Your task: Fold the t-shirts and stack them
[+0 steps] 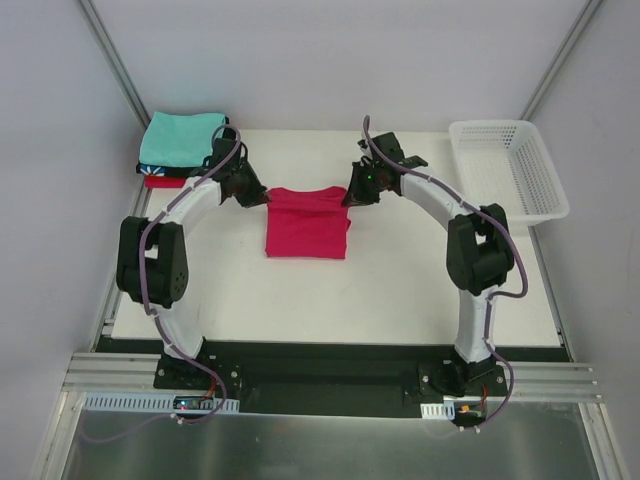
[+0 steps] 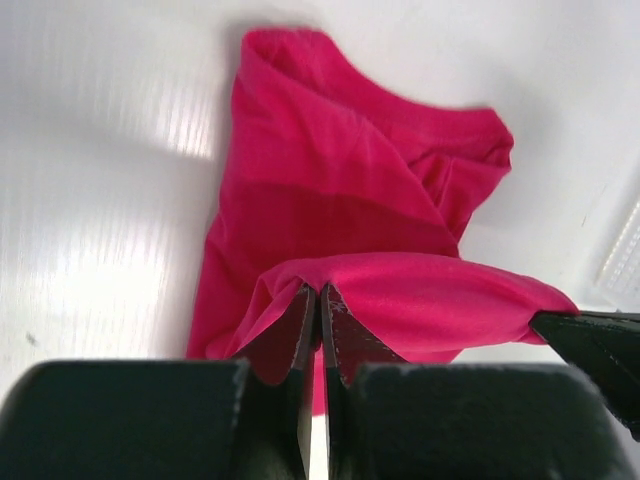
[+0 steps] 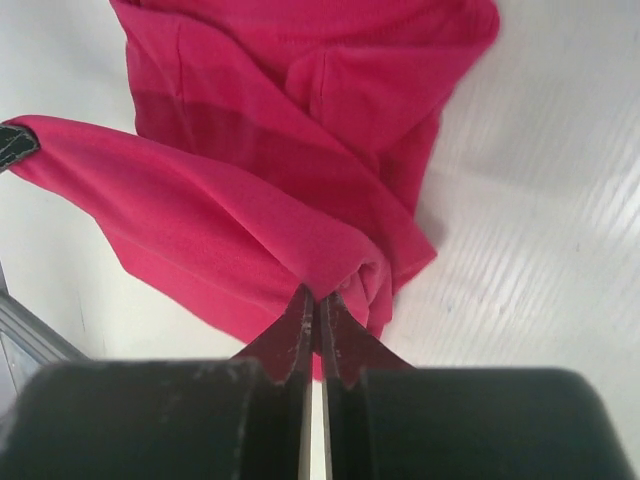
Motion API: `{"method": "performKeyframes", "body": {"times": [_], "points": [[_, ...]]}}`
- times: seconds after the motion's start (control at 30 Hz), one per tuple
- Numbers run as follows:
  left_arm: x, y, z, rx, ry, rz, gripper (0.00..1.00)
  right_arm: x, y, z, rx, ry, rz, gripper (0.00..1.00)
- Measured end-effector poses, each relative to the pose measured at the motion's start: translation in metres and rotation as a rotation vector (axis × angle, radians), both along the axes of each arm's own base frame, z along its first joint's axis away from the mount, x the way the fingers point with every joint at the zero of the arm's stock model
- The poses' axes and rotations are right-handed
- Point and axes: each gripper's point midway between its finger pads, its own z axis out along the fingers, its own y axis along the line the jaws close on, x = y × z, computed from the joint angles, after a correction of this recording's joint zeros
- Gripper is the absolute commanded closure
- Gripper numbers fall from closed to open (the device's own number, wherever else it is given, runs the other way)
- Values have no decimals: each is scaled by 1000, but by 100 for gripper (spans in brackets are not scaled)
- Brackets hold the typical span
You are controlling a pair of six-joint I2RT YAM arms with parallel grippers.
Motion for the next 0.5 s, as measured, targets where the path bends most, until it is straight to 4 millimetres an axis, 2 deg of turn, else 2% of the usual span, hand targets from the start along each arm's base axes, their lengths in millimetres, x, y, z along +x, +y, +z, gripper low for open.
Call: {"method": "performKeyframes", "body": {"times": [0.3,0.37,0.4,0.43,0.47,0.5], "points": [[64,4,-20,-13,-3,26,100,66,13,-8,67,-17,8,95],[73,3,-25,-14,-1,26,100,75,13,-11,79,-17,6,89],[77,2,-28,-15,1,25,100,78,11,-14,82,-13,4,80],[81,1,-30,-15,-1,24,84,80,10,-17,84,-8,3,51],[84,1,-31,-15,-1,23,66,81,8,-20,84,-3,0,39],[88,0,-33,-12,-3,19,54,83,5,-23,85,3,-6,27]]}}
